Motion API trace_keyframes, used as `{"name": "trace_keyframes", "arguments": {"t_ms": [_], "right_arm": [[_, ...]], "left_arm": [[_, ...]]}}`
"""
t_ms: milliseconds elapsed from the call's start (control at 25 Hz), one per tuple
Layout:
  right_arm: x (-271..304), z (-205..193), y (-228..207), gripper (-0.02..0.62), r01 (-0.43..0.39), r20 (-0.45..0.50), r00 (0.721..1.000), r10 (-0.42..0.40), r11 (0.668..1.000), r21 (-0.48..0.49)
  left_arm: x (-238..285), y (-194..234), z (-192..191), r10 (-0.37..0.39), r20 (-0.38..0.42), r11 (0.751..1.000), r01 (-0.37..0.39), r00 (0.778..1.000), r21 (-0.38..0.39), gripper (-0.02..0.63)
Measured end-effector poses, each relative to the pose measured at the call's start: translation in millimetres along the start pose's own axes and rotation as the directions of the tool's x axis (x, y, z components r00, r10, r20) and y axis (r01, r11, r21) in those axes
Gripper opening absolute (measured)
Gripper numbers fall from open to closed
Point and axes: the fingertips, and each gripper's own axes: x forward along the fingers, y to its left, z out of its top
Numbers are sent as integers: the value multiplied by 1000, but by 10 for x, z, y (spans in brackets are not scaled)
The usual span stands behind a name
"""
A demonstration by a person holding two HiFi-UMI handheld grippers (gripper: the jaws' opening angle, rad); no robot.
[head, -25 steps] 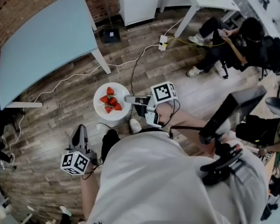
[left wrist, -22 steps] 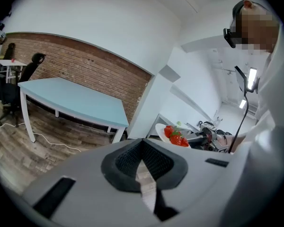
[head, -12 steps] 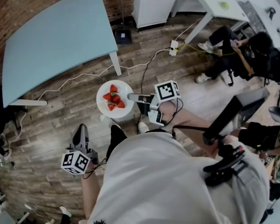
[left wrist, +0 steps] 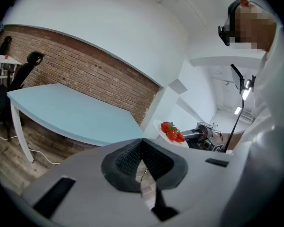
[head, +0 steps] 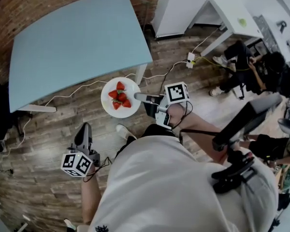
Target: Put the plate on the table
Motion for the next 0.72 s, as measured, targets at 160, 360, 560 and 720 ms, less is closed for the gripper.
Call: {"name": "trace_keyframes", "arguments": {"t_ms": [160,360,560,720], "right_arm": [[547,117,195,17,-15,-18,1000,14,1000,-8],[548,95,188,17,-51,-40,998,50,998,-24],[517,90,70,17,-77,-41,996,75,996,-44],[769,340,-53,17,-85,-60,995,82,995,-52]], "left_arm": [[-48,450,147,-1,-17,1000,1,1000,12,0],[-204,255,-36,27,26,998,-28,999,49,0],[-427,112,-335,69,69,997,-72,995,42,0],[-490,262,-336,126,104,991,-131,987,42,0]]}}
